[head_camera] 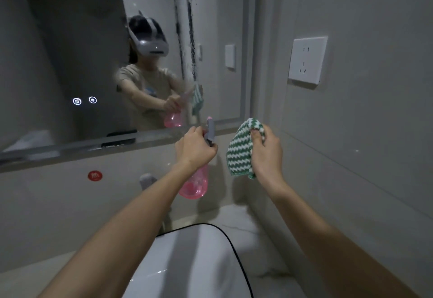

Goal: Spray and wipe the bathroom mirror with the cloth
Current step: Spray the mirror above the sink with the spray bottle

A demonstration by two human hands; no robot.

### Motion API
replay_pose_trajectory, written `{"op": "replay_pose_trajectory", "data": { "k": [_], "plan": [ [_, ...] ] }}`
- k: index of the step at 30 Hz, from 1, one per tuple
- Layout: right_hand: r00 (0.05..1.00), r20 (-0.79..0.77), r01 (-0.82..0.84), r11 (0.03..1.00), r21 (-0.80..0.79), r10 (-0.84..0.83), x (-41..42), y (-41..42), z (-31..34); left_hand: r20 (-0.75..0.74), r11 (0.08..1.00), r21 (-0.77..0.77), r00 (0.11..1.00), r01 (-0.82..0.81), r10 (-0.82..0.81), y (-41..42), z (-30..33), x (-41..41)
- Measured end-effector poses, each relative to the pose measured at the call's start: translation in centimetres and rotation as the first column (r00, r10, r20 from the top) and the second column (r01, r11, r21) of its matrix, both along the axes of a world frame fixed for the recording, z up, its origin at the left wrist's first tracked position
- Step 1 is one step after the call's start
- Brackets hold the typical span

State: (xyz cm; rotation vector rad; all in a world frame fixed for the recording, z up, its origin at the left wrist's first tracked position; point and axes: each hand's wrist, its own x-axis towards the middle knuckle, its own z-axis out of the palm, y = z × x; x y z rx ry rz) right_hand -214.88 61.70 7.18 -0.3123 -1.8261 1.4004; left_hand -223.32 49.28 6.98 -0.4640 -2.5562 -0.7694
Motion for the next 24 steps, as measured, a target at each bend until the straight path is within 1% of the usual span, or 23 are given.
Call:
{"op": "replay_pose_trajectory", "data": {
  "k": [3, 6, 10, 18, 24],
  "plan": [
    [0.999, 0.047, -0.008, 1.0, -0.007, 0.008, -0.1, -0.3, -2.0, 0.026, 1.0, 0.004, 1.0, -0.004, 0.004, -0.3, -1.9, 0.2],
    [0.994, 0.107, -0.017, 1.0, -0.008, 0.017, -0.2, -0.6, -3.3, 0.064, 0.999, 0.042, 0.998, 0.005, -0.008, -0.6, -3.1, 0.3],
    [0.992, 0.13, -0.001, 1.0, -0.025, 0.004, -0.6, -0.9, -4.4, 0.096, 0.996, 0.076, 0.994, 0.053, -0.06, -0.8, -4.2, 0.2],
    [0.985, 0.173, 0.021, 0.999, -0.024, -0.016, -0.8, -0.3, -5.8, 0.15, 0.995, -0.083, 0.987, -0.047, 0.059, -0.8, -6.3, 0.3],
    [0.983, 0.181, -0.024, 0.999, -0.041, 0.032, -1.4, -0.8, -6.2, 0.136, 0.995, 0.018, 0.986, -0.1, 0.096, -2.3, -6.3, 0.0]
  ]
}}
